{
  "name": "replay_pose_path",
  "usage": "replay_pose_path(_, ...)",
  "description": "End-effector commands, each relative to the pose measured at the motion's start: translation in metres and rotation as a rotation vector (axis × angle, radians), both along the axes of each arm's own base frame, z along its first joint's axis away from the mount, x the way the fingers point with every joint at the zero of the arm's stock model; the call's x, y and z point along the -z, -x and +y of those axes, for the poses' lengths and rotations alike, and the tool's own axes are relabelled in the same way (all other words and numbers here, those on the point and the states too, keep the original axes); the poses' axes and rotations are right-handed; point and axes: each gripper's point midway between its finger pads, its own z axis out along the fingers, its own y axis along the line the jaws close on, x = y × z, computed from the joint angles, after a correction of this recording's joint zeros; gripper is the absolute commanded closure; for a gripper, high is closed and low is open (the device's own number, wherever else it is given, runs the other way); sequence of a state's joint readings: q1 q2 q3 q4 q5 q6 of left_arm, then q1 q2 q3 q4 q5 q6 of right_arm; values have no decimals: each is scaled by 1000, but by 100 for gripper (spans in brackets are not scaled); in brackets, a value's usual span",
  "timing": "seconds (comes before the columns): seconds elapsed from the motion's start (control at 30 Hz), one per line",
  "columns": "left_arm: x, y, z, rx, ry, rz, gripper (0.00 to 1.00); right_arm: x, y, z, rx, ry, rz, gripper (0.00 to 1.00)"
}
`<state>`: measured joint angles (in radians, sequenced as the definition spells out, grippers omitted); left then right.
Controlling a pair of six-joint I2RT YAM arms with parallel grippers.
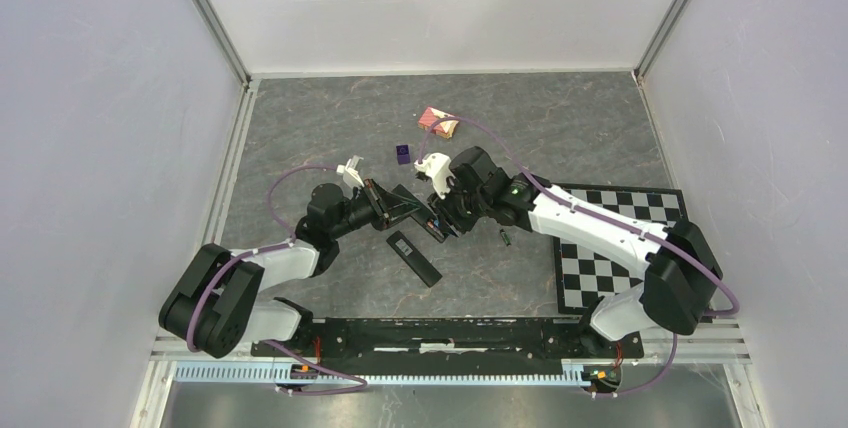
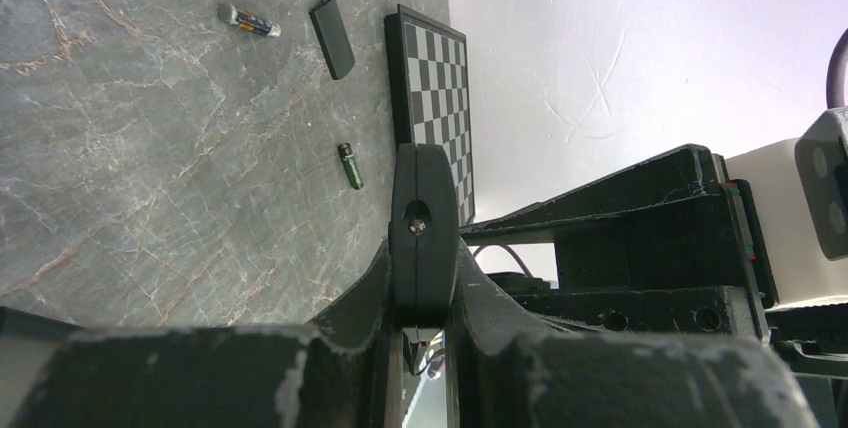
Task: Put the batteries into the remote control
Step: Load the battery into the remote control.
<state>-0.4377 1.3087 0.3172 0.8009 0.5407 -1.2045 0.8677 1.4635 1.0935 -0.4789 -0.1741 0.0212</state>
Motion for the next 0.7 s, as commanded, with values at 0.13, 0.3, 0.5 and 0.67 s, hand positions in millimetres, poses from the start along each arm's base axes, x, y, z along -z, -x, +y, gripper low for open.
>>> replay_pose_path(0.13,-32,-7,-4,17,87,-37,98,-27,-1,10,-8,-97,-39,62)
replay_pose_path(0.3,-31,-9,-2,9,86,-36,98,-29,-1,8,-4,-93,-44,61)
replay_pose_path(0.5,-32,-11,0,1,90,-31,98,-44,-4,10,22,-139,-64,50)
replay_pose_path(0.67,-34,-12,0,-3,100,-23,98,-78,-10,12,77,-259,-104,29)
